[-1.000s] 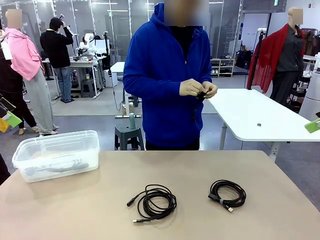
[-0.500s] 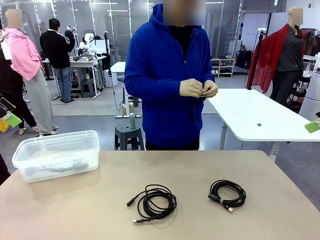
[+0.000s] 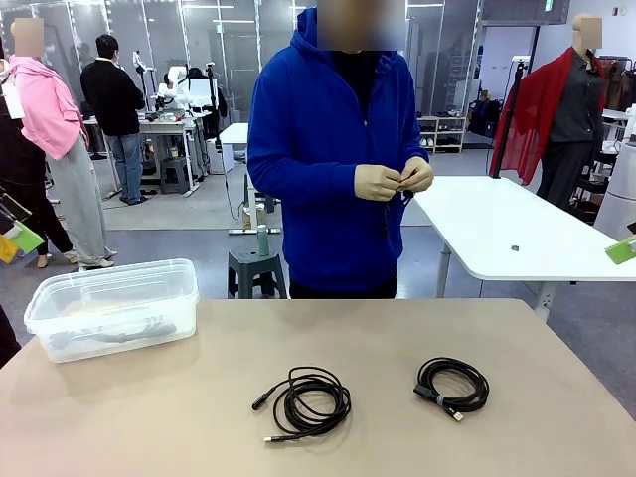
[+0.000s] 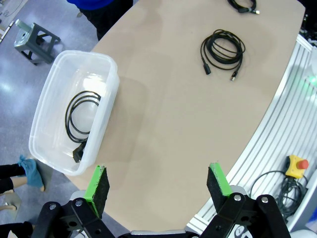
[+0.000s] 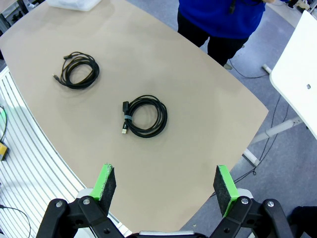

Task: Organize and store the cables.
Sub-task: Place the Power Cable into the Organizing box.

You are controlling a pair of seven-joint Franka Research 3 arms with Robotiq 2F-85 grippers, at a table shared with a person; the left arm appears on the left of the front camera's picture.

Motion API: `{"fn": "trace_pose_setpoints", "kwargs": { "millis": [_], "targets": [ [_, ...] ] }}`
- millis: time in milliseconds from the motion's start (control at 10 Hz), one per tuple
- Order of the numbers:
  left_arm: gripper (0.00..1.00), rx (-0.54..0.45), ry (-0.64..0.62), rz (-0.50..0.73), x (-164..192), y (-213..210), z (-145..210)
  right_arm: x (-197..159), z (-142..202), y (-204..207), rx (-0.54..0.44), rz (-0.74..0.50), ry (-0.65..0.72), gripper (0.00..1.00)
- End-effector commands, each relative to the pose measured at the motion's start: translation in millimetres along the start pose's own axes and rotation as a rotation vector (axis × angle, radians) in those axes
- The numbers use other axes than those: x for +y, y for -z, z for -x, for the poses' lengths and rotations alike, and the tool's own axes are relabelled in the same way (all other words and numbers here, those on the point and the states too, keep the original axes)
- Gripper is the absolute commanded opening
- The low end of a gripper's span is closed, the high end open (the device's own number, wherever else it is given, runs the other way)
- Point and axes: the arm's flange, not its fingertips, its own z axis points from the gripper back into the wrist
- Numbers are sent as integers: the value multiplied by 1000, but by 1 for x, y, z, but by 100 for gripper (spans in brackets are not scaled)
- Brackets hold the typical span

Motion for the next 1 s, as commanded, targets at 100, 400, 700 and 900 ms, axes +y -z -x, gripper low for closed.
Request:
{"fn": "trace_pose_setpoints", "kwargs": {
  "millis": [100, 400, 700, 900],
  "targets": [
    [100, 13, -12, -7, 1, -1, -4, -1, 1, 0, -4, -5, -5, 100],
    [100, 13, -12, -7, 1, -1, -4, -1, 1, 0, -4, -5, -5, 100],
    [100, 13, -12, -7, 1, -1, -4, -1, 1, 0, -4, -5, -5, 100],
    [100, 13, -12, -7, 1, -1, -4, -1, 1, 0, -4, -5, -5, 100]
  ]
}}
